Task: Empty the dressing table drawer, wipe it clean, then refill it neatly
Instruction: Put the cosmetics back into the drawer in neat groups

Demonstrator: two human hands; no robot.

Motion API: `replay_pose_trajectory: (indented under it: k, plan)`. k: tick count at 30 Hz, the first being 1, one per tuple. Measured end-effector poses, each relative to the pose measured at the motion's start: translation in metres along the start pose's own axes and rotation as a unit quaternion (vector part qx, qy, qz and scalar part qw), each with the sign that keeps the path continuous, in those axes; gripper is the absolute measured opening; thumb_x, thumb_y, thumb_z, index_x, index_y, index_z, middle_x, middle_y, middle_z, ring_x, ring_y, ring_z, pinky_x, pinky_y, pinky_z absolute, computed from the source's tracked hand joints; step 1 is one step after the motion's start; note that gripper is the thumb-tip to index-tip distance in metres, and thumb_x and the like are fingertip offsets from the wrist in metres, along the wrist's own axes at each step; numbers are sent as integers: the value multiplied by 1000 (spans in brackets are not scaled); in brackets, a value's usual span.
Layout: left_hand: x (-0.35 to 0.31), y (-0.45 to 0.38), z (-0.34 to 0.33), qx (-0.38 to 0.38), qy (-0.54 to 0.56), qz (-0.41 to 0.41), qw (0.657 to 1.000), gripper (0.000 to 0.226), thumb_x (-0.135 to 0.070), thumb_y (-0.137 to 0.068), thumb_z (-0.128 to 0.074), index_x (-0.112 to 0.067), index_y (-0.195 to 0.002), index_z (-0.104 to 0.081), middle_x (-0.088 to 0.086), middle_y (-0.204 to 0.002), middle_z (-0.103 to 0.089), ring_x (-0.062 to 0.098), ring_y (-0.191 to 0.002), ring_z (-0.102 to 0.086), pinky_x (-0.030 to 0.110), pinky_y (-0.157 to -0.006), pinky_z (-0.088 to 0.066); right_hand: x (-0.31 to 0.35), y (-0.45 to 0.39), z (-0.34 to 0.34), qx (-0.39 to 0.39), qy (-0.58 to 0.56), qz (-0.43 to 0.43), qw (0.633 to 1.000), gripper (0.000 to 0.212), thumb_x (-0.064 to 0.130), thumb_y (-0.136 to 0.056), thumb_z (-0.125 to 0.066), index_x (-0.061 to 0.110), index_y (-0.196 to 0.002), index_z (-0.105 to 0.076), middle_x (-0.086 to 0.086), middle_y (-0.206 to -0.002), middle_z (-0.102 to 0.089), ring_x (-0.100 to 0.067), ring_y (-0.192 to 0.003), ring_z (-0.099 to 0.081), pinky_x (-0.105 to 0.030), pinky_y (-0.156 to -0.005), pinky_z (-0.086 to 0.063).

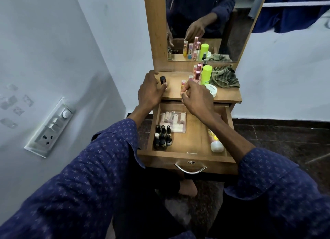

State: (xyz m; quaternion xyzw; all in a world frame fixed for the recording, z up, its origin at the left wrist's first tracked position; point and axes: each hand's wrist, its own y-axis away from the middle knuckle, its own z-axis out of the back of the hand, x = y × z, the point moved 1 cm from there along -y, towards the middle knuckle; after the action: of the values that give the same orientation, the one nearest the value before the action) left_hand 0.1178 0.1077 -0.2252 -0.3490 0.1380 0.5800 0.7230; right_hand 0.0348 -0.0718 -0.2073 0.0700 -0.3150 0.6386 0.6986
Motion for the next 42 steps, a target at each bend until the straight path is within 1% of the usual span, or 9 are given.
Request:
replay_pose_trajectory:
  k: [3,9,13,21,26,32,37,40,42]
  plan:
    - [-3,-8,-4,10,-18,-21,1000,53,-51,-98,-64,-24,-142,-51,0,-131,-63,21,-114,-64,33,-84,-42,-6,1,9,-57,48,24,997,18,29,-97,-66,24,-111,-57,-2,-93,-71,-30,-86,-67,-32,-67,-39]
    - [-2,-13,-9,11,-21,-47,999,32,-42,-100,-63,-24,-127,-63,-2,-124,-65,20,-108,-64,41,-89,-55,-15,-7,9,-58,91,41,993,36,32,-98,-69,23,-132,-58,-11,-101,-74,-36,-92,-70,-35,-69,-43]
    - [-2,-9,-6,7,11,-75,997,20,-35,-98,-66,-21,-112,-69,-4,-112,-67,16,-99,-64,41,-82,-56,-16,-12,9,-69,97,45,992,25,29,-97,-68,22,-121,-66,-9,-95,-76,-34,-86,-72,-40,-71,-57]
    - [-19,23,8,30,21,-141,989,24,-42,-94,-72,-25,-111,-74,-13,-105,-72,7,-91,-66,35,-78,-58,-15,8,19,-78,62,36,994,15,29,-91,-71,25,-106,-69,2,-88,-76,-29,-87,-71,-36,-70,-55]
    - [-21,64,14,81,69,-125,986,24,-40,-88,-79,-26,-108,-77,-18,-96,-72,1,-81,-68,32,-75,-60,-19,42,21,-43,7,13,999,15,29,-88,-72,25,-103,-72,9,-82,-73,-17,-85,-69,-32,-67,-53]
    - [-5,109,16,167,71,-87,980,26,-35,-82,-89,-28,-106,-82,-27,-83,-68,-3,-62,-60,18,-61,-43,-34,83,6,46,-60,-21,997,11,27,-85,-76,30,-95,-74,13,-74,-71,-2,-69,-68,-29,-67,-57]
    - [1,128,15,223,37,-105,968,27,-37,-78,-92,-28,-102,-83,-17,-96,-74,2,-76,-66,28,-68,-52,-36,105,-14,113,-55,-22,992,11,22,-82,-78,27,-91,-75,13,-72,-71,1,-68,-64,-36,-83,-55]
    - [2,133,15,256,-1,-126,958,30,-37,-75,-93,-29,-103,-83,-16,-97,-70,2,-84,-63,31,-75,-53,-36,114,-23,135,-51,-31,989,13,21,-82,-79,27,-92,-75,13,-74,-71,4,-72,-61,-32,-77,-54]
    - [1,134,14,277,-25,-133,951,30,-35,-75,-94,-28,-102,-83,-14,-97,-68,1,-83,-61,33,-76,-55,-36,117,-28,142,-42,-40,988,13,24,-80,-79,29,-92,-75,14,-77,-71,-5,-77,-66,-34,-74,-57]
